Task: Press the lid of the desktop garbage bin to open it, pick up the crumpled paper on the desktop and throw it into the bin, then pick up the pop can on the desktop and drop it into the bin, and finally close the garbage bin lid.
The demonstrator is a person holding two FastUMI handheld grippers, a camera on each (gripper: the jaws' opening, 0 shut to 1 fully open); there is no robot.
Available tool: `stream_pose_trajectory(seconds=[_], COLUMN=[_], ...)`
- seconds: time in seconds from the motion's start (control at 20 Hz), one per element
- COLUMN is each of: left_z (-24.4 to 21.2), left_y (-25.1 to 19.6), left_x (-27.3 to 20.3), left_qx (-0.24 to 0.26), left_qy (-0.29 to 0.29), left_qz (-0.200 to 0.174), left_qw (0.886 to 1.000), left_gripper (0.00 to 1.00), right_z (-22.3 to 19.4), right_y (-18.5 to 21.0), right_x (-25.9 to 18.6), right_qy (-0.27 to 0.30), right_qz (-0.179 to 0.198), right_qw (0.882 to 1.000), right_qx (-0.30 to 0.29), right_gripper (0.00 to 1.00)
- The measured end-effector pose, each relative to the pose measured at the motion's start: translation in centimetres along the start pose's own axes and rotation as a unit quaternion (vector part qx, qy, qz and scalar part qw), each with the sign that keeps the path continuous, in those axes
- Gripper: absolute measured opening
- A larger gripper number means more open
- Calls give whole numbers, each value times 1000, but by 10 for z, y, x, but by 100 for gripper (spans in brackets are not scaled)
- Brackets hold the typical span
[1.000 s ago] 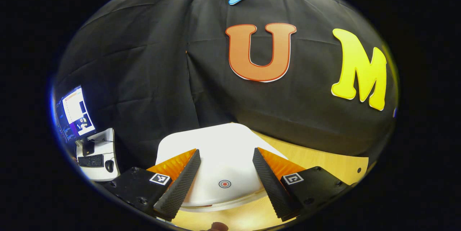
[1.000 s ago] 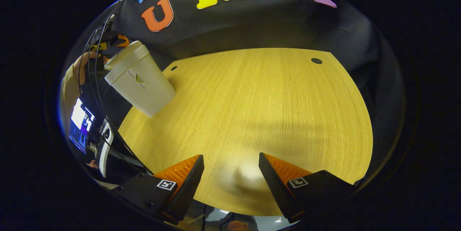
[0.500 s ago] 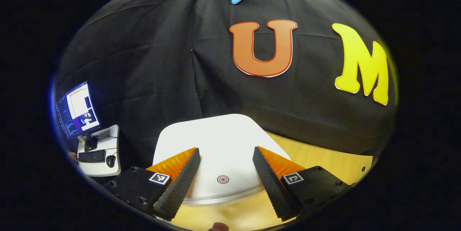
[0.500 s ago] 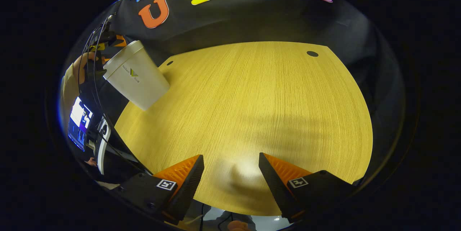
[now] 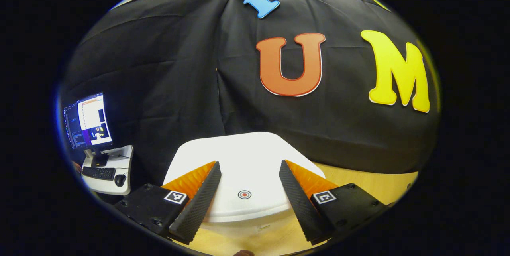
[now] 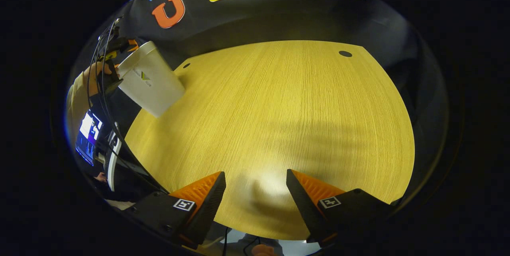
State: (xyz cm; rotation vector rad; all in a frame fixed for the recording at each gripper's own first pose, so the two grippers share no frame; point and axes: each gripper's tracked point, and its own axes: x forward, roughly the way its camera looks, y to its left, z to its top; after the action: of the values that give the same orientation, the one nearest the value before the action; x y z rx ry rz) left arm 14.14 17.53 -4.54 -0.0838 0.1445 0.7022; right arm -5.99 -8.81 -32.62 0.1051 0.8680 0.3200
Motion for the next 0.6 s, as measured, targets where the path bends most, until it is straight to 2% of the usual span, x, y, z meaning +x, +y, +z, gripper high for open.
stream_pose_trajectory(seconds=[0.05, 0.2, 0.5, 0.6], left_z=[3, 8, 8, 14], left_y=[0, -1, -2, 2], left_x=[-1, -2, -7, -16], left_qx=[8, 3, 0, -15], left_qy=[-21, -56, -49, -53], left_qz=[-2, -11, -24, -20], left_qw=[1000, 998, 999, 998], left_gripper=[99, 98, 97, 97], right_z=[1, 14, 41, 50], right_y=[1, 6, 3, -2], right_x=[0, -2, -15, -21], right_qy=[-2, -11, -55, -66], right_qz=[2, 14, 24, 24], right_qw=[1000, 1000, 998, 997], right_qx=[-2, 6, 23, 36], right_gripper=[96, 96, 96, 93])
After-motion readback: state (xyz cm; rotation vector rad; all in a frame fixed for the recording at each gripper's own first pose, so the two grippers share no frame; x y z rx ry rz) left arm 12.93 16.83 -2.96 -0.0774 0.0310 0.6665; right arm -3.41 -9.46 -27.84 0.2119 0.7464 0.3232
